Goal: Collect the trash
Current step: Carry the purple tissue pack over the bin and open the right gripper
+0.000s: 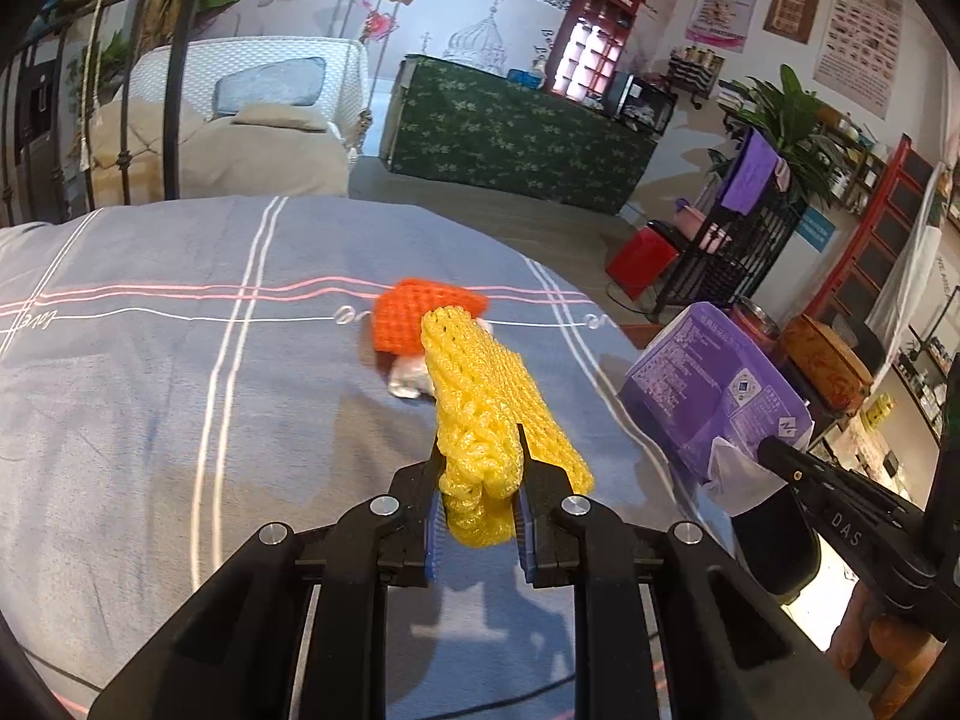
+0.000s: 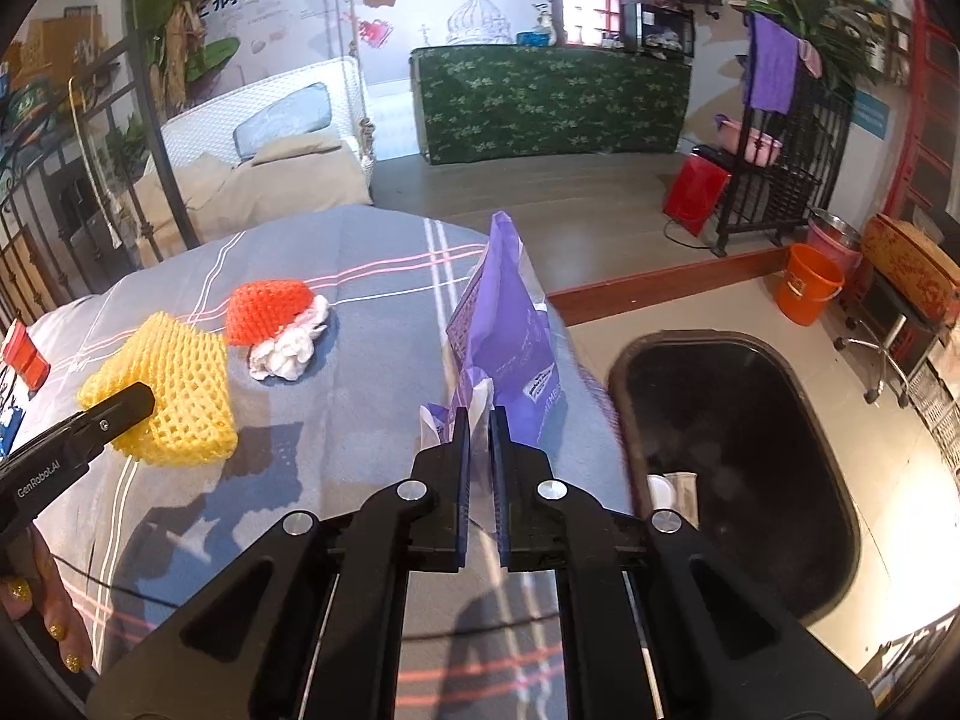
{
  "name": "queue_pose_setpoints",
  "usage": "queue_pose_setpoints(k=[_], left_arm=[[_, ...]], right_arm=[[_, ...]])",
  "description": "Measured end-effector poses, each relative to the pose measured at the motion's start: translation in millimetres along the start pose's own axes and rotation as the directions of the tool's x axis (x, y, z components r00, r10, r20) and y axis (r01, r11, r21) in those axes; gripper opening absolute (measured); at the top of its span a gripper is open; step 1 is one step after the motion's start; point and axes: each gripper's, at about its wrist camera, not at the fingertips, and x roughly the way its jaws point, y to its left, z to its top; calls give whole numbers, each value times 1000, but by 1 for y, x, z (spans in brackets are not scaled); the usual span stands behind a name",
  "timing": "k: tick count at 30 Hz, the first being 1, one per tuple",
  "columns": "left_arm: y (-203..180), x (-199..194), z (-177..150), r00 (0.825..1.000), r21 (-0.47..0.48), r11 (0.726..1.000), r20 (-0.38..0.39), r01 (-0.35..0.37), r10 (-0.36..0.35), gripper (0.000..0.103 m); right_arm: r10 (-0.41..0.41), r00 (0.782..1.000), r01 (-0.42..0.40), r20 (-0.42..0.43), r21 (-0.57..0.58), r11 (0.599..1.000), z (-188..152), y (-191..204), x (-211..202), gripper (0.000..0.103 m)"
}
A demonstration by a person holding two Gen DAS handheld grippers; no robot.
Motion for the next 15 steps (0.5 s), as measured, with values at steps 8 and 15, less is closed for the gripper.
queue_pose_setpoints(k=[8, 15], left_arm=[[-43, 13, -7, 997, 82, 994, -27, 75, -73, 18], [-81, 24, -10, 989, 171, 974, -42, 149, -144, 18]], right_arm=[[-83, 996, 82, 13, 70, 994, -15, -50, -18, 7], [-172, 985, 172, -18, 135, 976, -27, -100, -14, 7]])
